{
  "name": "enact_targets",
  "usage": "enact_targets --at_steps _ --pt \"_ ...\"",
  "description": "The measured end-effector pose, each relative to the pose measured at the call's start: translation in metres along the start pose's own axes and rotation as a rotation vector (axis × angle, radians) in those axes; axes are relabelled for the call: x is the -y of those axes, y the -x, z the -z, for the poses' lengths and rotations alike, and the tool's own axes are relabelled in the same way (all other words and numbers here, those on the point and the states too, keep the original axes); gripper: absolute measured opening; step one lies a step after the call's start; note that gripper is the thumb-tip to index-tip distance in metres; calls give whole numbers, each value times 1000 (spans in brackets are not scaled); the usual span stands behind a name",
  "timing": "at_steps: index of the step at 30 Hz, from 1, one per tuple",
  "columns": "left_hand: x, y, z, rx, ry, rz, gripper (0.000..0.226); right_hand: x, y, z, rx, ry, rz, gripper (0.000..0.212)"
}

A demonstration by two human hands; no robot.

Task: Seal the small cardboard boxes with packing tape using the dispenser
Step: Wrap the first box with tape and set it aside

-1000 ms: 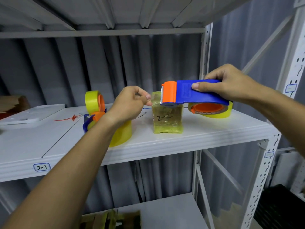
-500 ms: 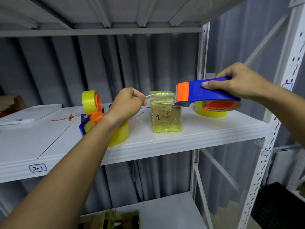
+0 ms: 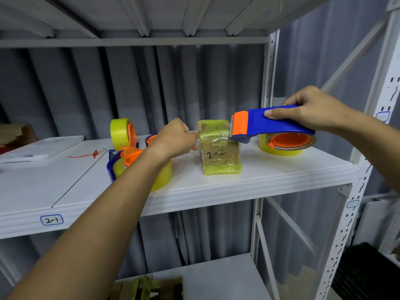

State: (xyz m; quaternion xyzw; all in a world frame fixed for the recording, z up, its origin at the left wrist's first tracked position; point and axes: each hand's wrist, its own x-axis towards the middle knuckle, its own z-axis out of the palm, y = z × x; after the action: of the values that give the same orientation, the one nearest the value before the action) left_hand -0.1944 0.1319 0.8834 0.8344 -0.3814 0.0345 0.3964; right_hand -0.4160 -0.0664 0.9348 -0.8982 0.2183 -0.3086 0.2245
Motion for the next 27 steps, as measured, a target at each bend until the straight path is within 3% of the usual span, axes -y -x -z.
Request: enact_targets --at_steps 3,6,9,12,21,27 --pt "-5 1 3 -91 -247 -50 29 3 1 1 14 18 3 48" --pt "-6 4 1 -217 -415 -222 38 5 2 3 24 48 9 43" --pt "-7 8 -4 -281 -300 -493 28 4 2 3 26 54 20 43" --pt "-10 13 -17 -253 -184 -610 19 3 1 1 22 55 29 45" --pt "2 5 -30 -317 -34 -610 27 -4 -2 -2 12 34 20 49" --pt "10 6 -31 -224 119 -464 18 -5 -1 -2 17 30 13 46"
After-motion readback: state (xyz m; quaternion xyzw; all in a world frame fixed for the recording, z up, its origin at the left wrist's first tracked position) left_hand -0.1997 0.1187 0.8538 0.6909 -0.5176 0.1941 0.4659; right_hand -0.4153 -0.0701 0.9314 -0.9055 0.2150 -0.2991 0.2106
